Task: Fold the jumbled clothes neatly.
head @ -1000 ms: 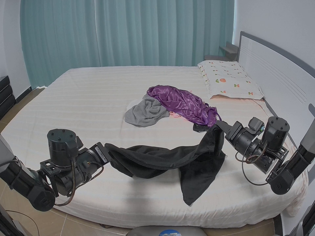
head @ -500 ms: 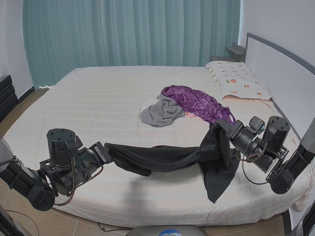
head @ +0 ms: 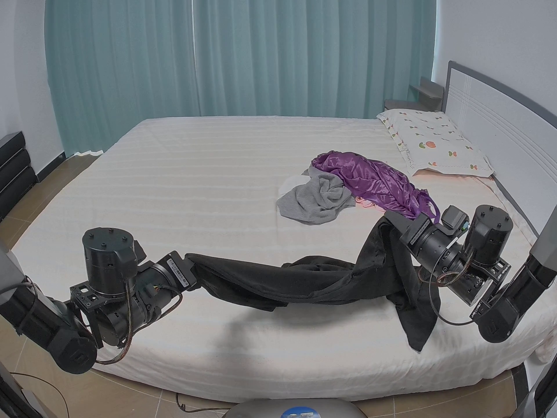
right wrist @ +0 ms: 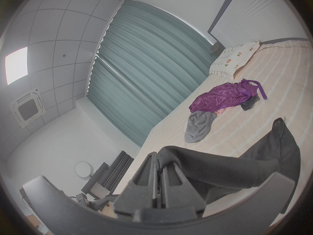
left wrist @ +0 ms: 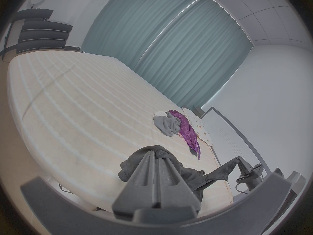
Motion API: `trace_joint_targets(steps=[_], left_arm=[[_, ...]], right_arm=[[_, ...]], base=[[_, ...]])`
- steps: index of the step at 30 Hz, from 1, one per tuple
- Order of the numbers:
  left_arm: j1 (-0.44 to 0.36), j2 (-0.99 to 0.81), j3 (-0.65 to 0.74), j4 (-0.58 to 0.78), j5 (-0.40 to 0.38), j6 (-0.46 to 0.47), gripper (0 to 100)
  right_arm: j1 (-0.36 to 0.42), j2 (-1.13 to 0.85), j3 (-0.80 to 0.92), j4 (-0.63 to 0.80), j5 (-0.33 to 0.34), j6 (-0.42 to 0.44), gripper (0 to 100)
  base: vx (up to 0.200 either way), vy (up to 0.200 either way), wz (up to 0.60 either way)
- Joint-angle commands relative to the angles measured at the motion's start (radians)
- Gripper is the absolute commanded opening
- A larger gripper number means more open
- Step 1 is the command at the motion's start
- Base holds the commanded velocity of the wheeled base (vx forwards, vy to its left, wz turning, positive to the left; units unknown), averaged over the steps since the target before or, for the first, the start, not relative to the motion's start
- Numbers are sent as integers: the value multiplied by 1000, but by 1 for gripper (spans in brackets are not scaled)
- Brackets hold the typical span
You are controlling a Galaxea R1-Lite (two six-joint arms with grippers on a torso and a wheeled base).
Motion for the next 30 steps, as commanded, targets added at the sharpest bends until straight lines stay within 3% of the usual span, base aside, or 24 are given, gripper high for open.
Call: trace_joint_targets(steps=[1,30], left_arm=[[0,0,0,-1,2,0,0],[0,-2,1,-1,-1,3,0]], right_arm=[[-1,-4,-1,-1,0,0,0],[-12,6,0,-29,0,0,0]], base=[[0,200,0],[0,200,0]])
